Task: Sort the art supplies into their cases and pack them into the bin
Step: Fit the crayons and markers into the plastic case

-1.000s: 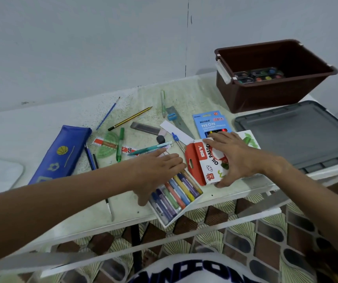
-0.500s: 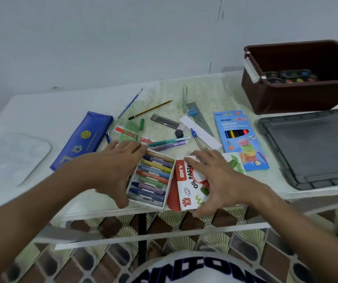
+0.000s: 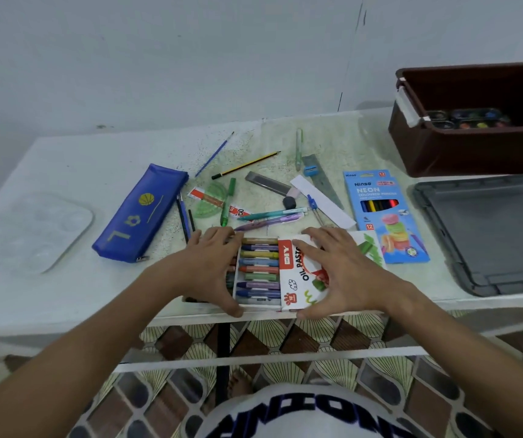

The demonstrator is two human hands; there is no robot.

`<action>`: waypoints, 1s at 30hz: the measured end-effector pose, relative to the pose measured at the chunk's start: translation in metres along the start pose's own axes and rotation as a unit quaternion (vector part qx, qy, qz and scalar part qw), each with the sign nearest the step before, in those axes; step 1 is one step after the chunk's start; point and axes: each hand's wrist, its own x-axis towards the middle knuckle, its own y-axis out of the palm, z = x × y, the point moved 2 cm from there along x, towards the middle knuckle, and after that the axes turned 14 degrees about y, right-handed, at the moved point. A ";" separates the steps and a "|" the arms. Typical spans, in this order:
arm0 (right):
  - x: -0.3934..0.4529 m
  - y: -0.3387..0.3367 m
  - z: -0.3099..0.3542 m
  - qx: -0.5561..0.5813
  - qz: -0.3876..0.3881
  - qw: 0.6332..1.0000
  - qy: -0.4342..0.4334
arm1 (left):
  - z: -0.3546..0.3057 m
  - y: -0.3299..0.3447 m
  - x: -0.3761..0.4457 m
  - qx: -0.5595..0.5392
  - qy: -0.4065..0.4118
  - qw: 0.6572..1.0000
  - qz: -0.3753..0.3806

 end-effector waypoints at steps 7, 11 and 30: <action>0.000 0.000 0.001 -0.022 -0.026 0.999 -0.002 | -0.001 0.001 0.003 -0.006 0.012 0.999 -0.030; 0.001 0.000 0.002 -0.026 -0.029 0.999 0.002 | -0.009 0.002 0.007 0.038 0.029 0.998 -0.037; 0.008 -0.002 -0.001 -0.053 -0.044 0.998 -0.009 | -0.037 -0.005 0.034 -0.029 0.048 0.996 -0.072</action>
